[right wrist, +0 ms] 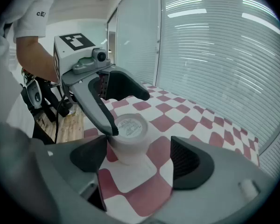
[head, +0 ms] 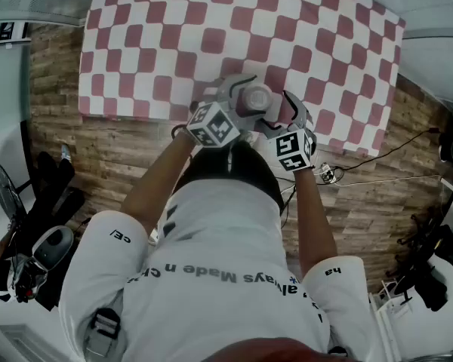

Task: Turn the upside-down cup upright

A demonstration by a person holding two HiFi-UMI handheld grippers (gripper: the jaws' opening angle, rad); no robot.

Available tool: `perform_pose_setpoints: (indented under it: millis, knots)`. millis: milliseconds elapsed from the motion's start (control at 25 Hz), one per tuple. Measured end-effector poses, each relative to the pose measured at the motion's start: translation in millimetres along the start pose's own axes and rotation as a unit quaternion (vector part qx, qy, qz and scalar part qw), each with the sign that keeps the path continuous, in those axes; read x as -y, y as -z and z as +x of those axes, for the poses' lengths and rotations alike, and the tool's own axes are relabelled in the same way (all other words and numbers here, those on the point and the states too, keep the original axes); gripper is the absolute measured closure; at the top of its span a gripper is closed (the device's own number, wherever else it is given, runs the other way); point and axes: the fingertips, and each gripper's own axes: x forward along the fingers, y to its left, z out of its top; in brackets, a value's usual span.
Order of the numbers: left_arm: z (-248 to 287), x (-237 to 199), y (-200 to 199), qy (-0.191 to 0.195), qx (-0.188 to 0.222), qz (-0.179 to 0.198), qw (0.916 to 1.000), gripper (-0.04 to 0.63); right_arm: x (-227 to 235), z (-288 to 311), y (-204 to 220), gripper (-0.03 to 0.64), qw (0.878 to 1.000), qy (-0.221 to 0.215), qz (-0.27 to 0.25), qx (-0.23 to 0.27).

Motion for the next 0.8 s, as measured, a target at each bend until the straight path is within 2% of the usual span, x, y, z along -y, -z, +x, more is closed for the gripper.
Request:
perform_pose_setpoints:
  millis: [240, 400, 680, 800]
  knots:
    - [-36, -8, -27, -0.032, 0.022, -0.036, 0.9986, 0.195, 12, -36, -32, 0.222, 0.999, 0.009, 0.038, 0.036]
    - [-67, -13, -54, -0.06, 0.049, -0.068, 0.9947, 0.202, 20, -69, -60, 0.25, 0.994, 0.017, 0.076, 0.07]
    - [-121, -25, -115, -0.093, 0.116, -0.112, 0.9825, 0.249, 37, -133, -130, 0.318, 0.979, 0.05, 0.113, 0.164]
    - [-147, -38, -146, -0.125, 0.154, -0.127, 0.9719, 0.282, 42, -163, -159, 0.355, 0.967, 0.065, 0.138, 0.204]
